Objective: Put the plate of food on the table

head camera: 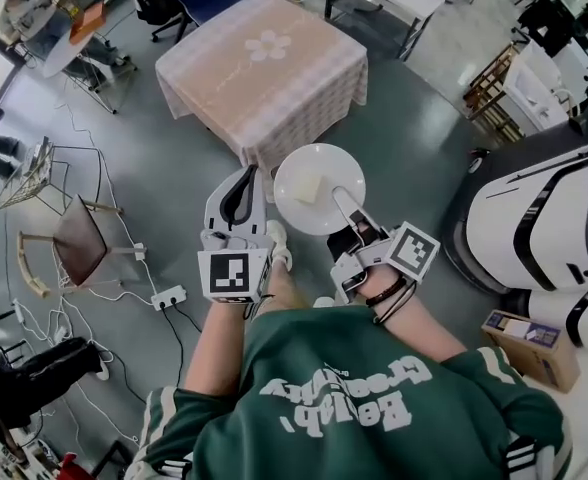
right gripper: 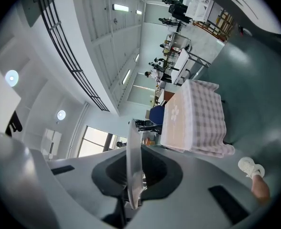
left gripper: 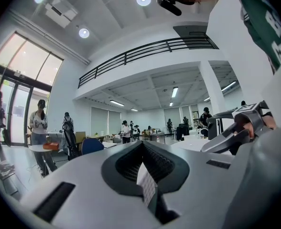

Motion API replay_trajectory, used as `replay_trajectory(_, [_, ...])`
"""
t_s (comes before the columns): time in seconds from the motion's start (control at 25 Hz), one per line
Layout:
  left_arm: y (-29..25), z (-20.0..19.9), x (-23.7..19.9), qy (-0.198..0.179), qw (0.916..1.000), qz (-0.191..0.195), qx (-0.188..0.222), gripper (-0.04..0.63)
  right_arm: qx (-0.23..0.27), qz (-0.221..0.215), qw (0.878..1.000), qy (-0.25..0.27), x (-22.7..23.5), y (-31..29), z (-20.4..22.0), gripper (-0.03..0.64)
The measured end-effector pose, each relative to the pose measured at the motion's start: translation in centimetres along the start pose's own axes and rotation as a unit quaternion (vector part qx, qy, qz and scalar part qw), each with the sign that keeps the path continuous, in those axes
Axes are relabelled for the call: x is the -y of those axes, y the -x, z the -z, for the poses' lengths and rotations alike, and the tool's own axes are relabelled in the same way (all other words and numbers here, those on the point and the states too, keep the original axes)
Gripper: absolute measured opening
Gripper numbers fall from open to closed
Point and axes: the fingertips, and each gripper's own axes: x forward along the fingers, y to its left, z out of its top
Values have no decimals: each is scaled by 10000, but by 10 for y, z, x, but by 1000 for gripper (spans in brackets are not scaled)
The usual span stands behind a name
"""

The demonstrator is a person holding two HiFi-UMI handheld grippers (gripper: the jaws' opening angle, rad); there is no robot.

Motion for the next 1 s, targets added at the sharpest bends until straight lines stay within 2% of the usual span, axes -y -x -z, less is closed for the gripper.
replay_trajectory(0.28, [-56,9,-39,89,9999,79,-46,9,50,128,9999,-58,11,-60,-26,31])
replay_trajectory(0.56, [-97,16,-77,161,9993,130,-299,9,37,169,9997,-155,10,-116,-35,31])
replay_trajectory(1.0, [-151,11,-131,65,9991,320,-285,9,127,295,9994,-153,4,-185,-51,31])
